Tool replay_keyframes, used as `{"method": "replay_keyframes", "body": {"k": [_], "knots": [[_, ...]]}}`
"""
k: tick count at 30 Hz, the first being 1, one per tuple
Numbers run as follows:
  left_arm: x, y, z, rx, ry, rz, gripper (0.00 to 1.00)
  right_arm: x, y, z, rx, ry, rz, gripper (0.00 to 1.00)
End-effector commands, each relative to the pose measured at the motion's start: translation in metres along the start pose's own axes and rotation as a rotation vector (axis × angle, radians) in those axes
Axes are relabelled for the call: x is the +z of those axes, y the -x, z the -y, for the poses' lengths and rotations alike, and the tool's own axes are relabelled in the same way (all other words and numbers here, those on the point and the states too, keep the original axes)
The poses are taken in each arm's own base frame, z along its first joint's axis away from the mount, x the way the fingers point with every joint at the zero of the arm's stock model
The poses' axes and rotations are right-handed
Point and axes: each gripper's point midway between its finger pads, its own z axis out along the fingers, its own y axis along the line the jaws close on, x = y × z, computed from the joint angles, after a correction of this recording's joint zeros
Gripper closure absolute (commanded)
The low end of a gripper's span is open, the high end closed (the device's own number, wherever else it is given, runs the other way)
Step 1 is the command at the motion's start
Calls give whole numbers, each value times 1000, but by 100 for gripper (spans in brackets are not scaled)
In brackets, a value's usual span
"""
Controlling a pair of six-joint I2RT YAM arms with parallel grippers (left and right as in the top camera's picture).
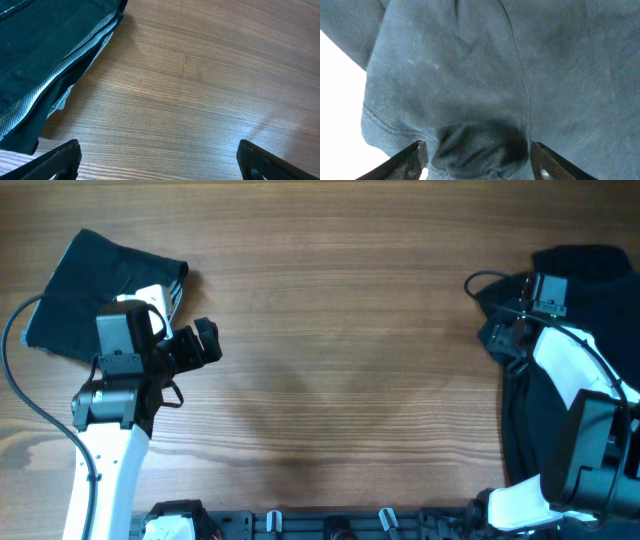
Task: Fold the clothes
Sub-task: 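Grasp the top black T-shirt on the right pile with the right gripper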
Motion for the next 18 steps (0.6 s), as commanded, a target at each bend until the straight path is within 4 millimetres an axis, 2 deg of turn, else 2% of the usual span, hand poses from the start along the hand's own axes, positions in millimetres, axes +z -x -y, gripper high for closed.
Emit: {"method": "replay_keyframes", "body": {"k": [1, 4, 7, 11, 13, 14, 16, 17, 18], "knots": [[-4, 7, 7, -3, -25, 16, 0, 6, -9, -3, 1, 10, -28, 31], [-4, 6, 7, -3, -25, 16, 0, 6, -11, -2, 2, 9, -38, 34], [-4, 6, 7, -3, -25, 15, 0, 6, -13, -2, 0, 9, -44, 49], [-4, 6, 7, -3, -25, 15, 0, 6, -17, -2, -5, 6, -62, 51], [-4, 6, 7, -3, -25, 15, 0, 6, -18, -1, -5, 6, -64, 56], [-4, 6, 7, -3, -25, 15, 0, 6, -18, -1, -5, 6, -64, 60], [-4, 6, 7, -3, -25, 15, 0, 6, -19, -1, -6, 5, -70, 77], [-4, 6, 7, -3, -25, 15, 0, 6, -19, -1, -6, 5, -70, 89], [-4, 6, 7, -3, -25, 16, 0, 6, -19, -1, -6, 5, -70, 96]]}}
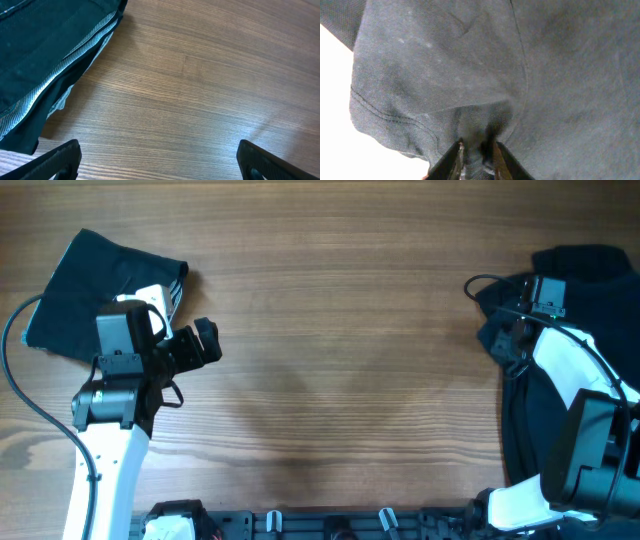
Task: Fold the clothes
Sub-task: 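Grasp the top black T-shirt on the right pile with the right gripper, then drag the black T-shirt left toward the left gripper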
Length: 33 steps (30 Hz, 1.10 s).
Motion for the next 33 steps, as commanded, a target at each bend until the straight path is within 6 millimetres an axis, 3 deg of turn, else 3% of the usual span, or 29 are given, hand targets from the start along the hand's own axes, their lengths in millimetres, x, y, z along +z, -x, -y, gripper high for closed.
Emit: {"method": "replay_keyframes", "body": {"k": [1, 4, 6, 9, 11, 13, 14, 17, 19, 21, 25, 29, 32, 33], "knots": [[-4, 7, 7, -2, -25, 16, 0, 5, -7, -2, -3, 9, -23, 96], [-4, 7, 7, -3, -25, 16, 0, -7, 8, -2, 4, 17, 8, 96], [-4, 7, 7, -2, -25, 16, 0, -43, 46, 2, 17, 29, 105, 96], [-4, 7, 7, -2, -24, 16, 0, -112, 101, 4, -7, 89, 266, 96], [-4, 7, 7, -3, -25, 16, 0, -147, 121, -11, -57, 207, 350, 96], [-4, 7, 7, -2, -24, 16, 0, -179, 125, -43, -121, 424, 420, 96], [-4, 7, 7, -2, -25, 16, 0, -202, 129, -62, -164, 557, 482, 96], [-4, 7, 7, -3, -25, 16, 0, -305, 131, -105, -245, 950, 697, 96], [-4, 7, 7, -3, -25, 16, 0, -344, 115, -132, -334, 1078, 743, 96], [-4, 7, 7, -2, -25, 16, 0, -347, 92, -166, -411, 1136, 679, 96], [-4, 7, 7, -2, -25, 16, 0, -328, 31, -251, -600, 1239, 474, 96], [-4, 7, 7, -3, -24, 16, 0, -294, -49, -335, -842, 1305, 280, 95], [-4, 6, 10, -2, -44, 12, 0, -292, -88, -355, -1000, 1316, 264, 92], [-4, 6, 15, -1, -72, 8, 0, -291, -87, -356, -1002, 1291, 278, 73]]}}
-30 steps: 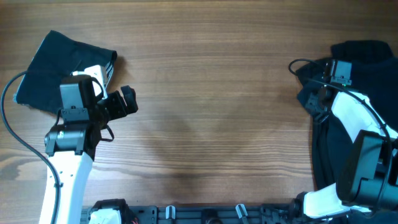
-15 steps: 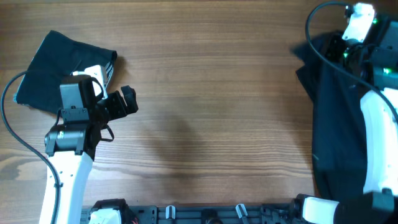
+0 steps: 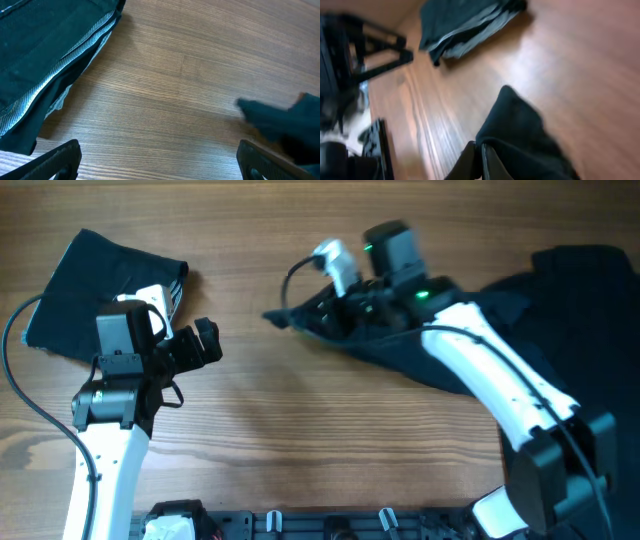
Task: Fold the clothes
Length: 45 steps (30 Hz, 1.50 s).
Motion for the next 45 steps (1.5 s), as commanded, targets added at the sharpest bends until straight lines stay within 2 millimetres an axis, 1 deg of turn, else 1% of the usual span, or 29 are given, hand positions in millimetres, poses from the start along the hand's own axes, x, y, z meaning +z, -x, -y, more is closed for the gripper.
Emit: {"method": "replay_keyframes", "body": {"k": [1, 2, 3, 4, 5, 6, 7, 10, 12, 14, 17, 18, 20, 21, 22, 23, 24, 26, 28, 29, 30, 32, 33, 34, 36, 38, 39, 42, 45], "knots": [[-4, 6, 18, 0, -87, 10, 0, 2, 5, -2, -97, -63, 0, 62], [-5, 9, 26, 4, -136, 16, 0, -6, 5, 22, -35, -205, -1, 41], [-6, 11, 34, 9, -180, 21, 0, -16, 4, 42, 28, -326, 2, 27], [-7, 12, 41, 13, -217, 25, 0, -30, 2, 59, 86, -436, 8, 20], [-8, 15, 50, 20, -269, 31, 0, -56, -4, 82, 166, -593, 15, 15], [-6, 16, 54, 27, -289, 31, 0, -79, -9, 94, 229, -684, 21, 9], [-1, 14, 58, 35, -296, 19, 0, -92, -15, 98, 260, -720, 16, 1], [21, -4, 77, 74, -326, -67, 0, -120, -40, 105, 358, -772, -40, 0], [49, -32, 103, 133, -362, -174, 0, -143, -71, 118, 544, -835, -86, 0], [75, -58, 118, 170, -374, -262, 0, -160, -92, 124, 647, -863, -128, 0], [108, -92, 125, 195, -366, -370, 0, -175, -113, 127, 717, -885, -179, 0], [117, -104, 126, 203, -363, -402, 2, -179, -116, 128, 735, -891, -186, 0], [133, -126, 130, 223, -359, -458, 14, -185, -121, 131, 766, -901, -185, 0], [137, -133, 132, 232, -359, -477, 30, -185, -122, 131, 776, -903, -182, 0], [139, -139, 134, 241, -360, -491, 55, -185, -122, 131, 776, -903, -183, 0], [139, -141, 135, 246, -362, -493, 85, -185, -122, 131, 776, -903, -182, 0], [139, -139, 136, 247, -366, -484, 96, -185, -122, 131, 776, -903, -182, 0], [141, -115, 124, 239, -313, -413, 96, -185, -122, 131, 777, -903, -184, 1], [134, -71, 103, 186, -246, -292, 96, -186, -123, 130, 780, -903, -192, 0], [127, -43, 87, 100, -199, -220, 96, -186, -123, 130, 779, -903, -191, 0], [119, -24, 72, 14, -169, -172, 96, -186, -123, 130, 778, -904, -189, 0], [99, -3, 39, -181, -108, -128, 96, -185, -119, 134, 769, -909, -170, 0], [88, -2, 12, -310, -49, -141, 96, -184, -113, 137, 755, -910, -144, 0], [82, -10, -4, -376, -5, -174, 96, -184, -110, 139, 748, -910, -132, 0], [77, -28, -21, -429, 50, -245, 96, -171, -100, 135, 652, -808, -143, 0], [71, -49, -26, -446, 87, -328, 96, -141, -89, 117, 533, -580, -161, 6], [70, -54, -25, -446, 93, -348, 96, -131, -88, 119, 521, -551, -169, 9], [69, -59, -21, -434, 92, -369, 96, -98, -80, 141, 442, -536, -162, 10], [69, -59, -21, -434, 93, -369, 96, -62, -101, 166, 458, -539, -234, 18]]}}
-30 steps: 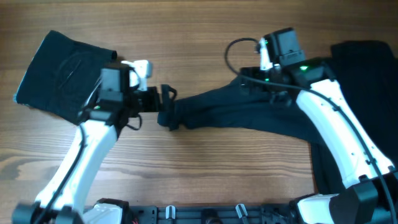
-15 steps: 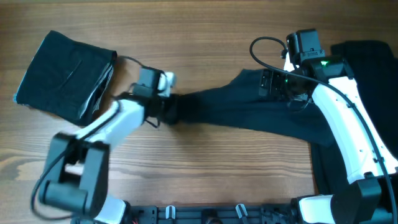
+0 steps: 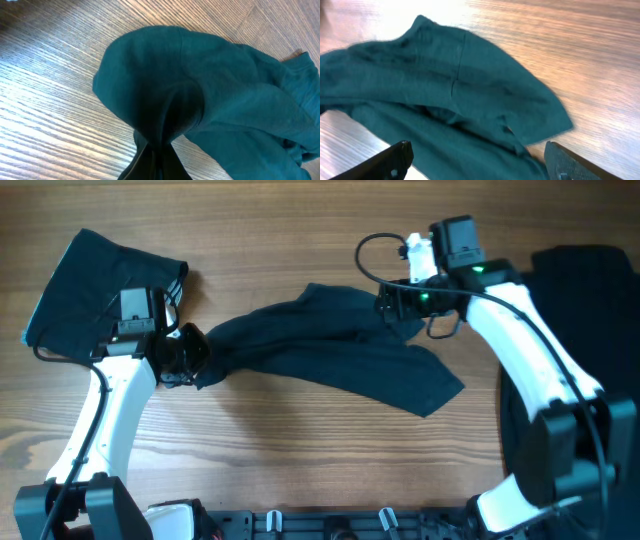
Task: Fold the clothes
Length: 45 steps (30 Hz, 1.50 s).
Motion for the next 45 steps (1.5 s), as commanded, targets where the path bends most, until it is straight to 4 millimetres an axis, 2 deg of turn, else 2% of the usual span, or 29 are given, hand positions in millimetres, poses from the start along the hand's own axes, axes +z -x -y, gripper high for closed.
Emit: {"method": "replay_keyframes", "body": {"k": [1, 2, 4, 6, 9, 11, 12, 13, 14, 15, 17, 18, 19, 20, 21, 22, 23, 25, 26, 27, 29, 31, 34, 36, 37, 39, 40, 43, 45], "knots": [[-1, 0, 1, -9, 3, 4, 96, 42, -14, 7, -5, 5, -89, 27], [-1, 0, 1, -9, 2, 4, 96, 50, -16, 13, 12, -18, -103, 33], [-1, 0, 1, -9, 2, 5, 96, 63, -22, 26, 53, -71, -128, 34], [-1, 0, 1, -9, 2, 5, 96, 65, -21, 27, 51, -73, -124, 36], [-1, 0, 1, -9, 2, 5, 96, 70, -21, 28, 51, -73, -127, 33], [-1, 0, 1, -9, 2, 5, 95, 82, -29, 32, 60, -74, -157, 33], [-1, 0, 1, -9, 2, 5, 95, 89, -34, 33, 68, -72, -179, 41], [-1, 0, 1, -9, 2, 5, 95, 91, -35, 33, 70, -69, -184, 65], [-1, 0, 1, -9, 2, 5, 95, 90, -32, 33, 66, -68, -172, 96], [-1, 0, 1, -9, 2, 5, 95, 87, -26, 32, 62, -68, -152, 96], [-1, 1, 1, -8, 1, 6, 95, 69, 12, 25, 33, -64, -32, 96], [-1, 1, 1, -8, 0, 8, 95, 53, 42, 19, 11, -57, 62, 96], [-1, 2, 2, -7, -3, 12, 95, 20, 103, 4, -15, -32, 260, 96], [-1, 4, 4, -4, -10, 22, 95, -3, 141, -11, -56, 7, 387, 96], [-1, 7, 5, -2, -16, 32, 95, -27, 174, -35, -112, 83, 514, 96], [-1, 11, 8, 2, -27, 48, 93, -46, 196, -59, -168, 158, 618, 87], [-1, 15, 11, 7, -39, 65, 90, -50, 201, -72, -197, 190, 650, 53], [-2, 24, 17, 16, -63, 100, 83, -38, 188, -75, -210, 172, 590, 38], [-3, 26, 19, 19, -69, 111, 81, -29, 177, -64, -188, 118, 530, 16], [-3, 30, 21, 23, -79, 125, 76, -14, 152, -36, -121, -8, 410, 0], [-4, 34, 25, 28, -92, 144, 74, -3, 101, 10, -8, -213, 201, 0], [-5, 37, 26, 31, -99, 155, 73, -8, 50, 47, 112, -386, 13, 0], [-5, 37, 30, 36, -119, 155, 73, -15, 1, 77, 250, -499, -140, 0], [-8, 39, 44, 51, -186, 155, 82, -8, 3, 66, 232, -406, -147, 0], [-9, 41, 47, 57, -204, 162, 81, -1, 11, 53, 214, -315, -125, 0], [-9, 40, 50, 64, -207, 162, 76, 9, 33, 8, 119, -38, -68, 1], [-8, 38, 52, 71, -209, 158, 74, 10, 40, -2, 111, 22, -42, 1], [-6, 27, 63, 109, -219, 140, 72, 30, 42, -6, 145, 72, -48, 5], [-4, 23, 67, 138, -205, 143, 71, 52, 41, -13, 165, 147, -71, 5]]}}
